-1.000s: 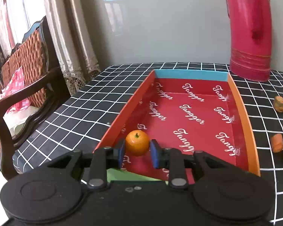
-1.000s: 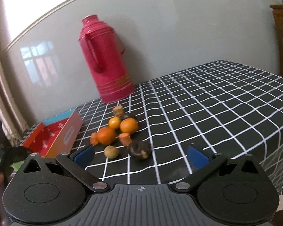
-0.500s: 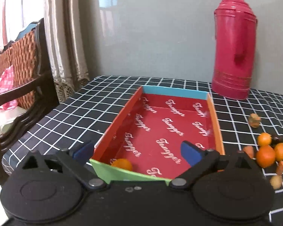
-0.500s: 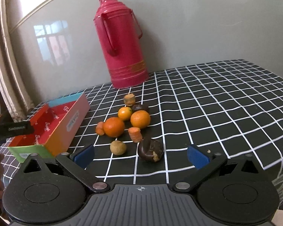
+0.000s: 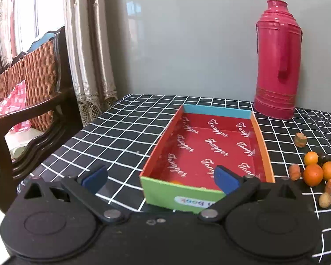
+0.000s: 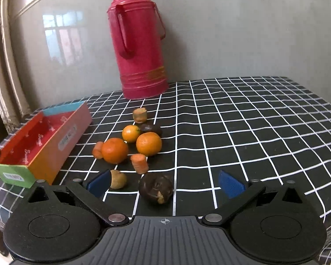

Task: Organize fruits
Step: 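Carry the orange into the red box and open the left gripper, then grasp the dark chestnut with the right gripper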

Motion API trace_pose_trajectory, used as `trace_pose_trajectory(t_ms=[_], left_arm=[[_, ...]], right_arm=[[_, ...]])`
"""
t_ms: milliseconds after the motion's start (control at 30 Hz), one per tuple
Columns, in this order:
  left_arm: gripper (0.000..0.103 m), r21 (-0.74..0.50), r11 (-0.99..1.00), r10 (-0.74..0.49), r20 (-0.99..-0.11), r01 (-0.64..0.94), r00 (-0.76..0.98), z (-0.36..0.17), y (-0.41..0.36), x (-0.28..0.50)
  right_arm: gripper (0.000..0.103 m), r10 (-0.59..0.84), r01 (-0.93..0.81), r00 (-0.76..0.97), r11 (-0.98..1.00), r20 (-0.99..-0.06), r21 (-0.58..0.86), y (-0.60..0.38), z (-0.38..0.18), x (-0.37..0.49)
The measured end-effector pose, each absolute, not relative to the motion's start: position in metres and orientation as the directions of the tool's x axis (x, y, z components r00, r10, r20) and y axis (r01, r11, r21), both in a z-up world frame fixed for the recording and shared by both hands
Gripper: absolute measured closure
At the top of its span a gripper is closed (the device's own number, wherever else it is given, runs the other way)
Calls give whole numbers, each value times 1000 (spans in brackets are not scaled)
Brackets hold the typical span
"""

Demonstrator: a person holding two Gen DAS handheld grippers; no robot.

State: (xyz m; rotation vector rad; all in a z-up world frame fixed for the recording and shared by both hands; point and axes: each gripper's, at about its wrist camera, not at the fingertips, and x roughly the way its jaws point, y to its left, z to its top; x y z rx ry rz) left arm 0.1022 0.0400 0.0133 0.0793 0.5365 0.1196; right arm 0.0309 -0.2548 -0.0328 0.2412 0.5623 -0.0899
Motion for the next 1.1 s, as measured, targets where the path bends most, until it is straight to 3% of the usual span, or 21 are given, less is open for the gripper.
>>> trace_pose_trajectory(t_ms=[100, 200, 433, 533, 567, 1100], left_arm=[[6, 95, 990, 136, -515, -102, 846, 13, 47, 100], [6, 100, 989, 147, -507, -111, 849, 14, 51, 98], [6, 92, 987, 162, -515, -133, 842, 13, 60, 101], [6, 81, 987, 162, -527, -141, 835, 12, 64, 103], [6, 79, 987, 161, -528, -141, 834, 11, 65, 102], [6, 117, 985, 168, -540, -125, 825, 4, 56, 101]], right_arm=[[1, -22, 146, 839, 971, -543, 187, -250, -34, 33], [33, -15, 147, 832, 970, -554, 195, -249, -37, 38], [37, -13, 176, 789, 962, -614, 206, -249, -51, 54], [57, -32, 182, 782, 967, -623, 180, -244, -54, 57], [60, -39, 184, 783, 968, -621, 171, -243, -54, 57], [64, -57, 155, 818, 980, -572, 123, -226, -43, 54]])
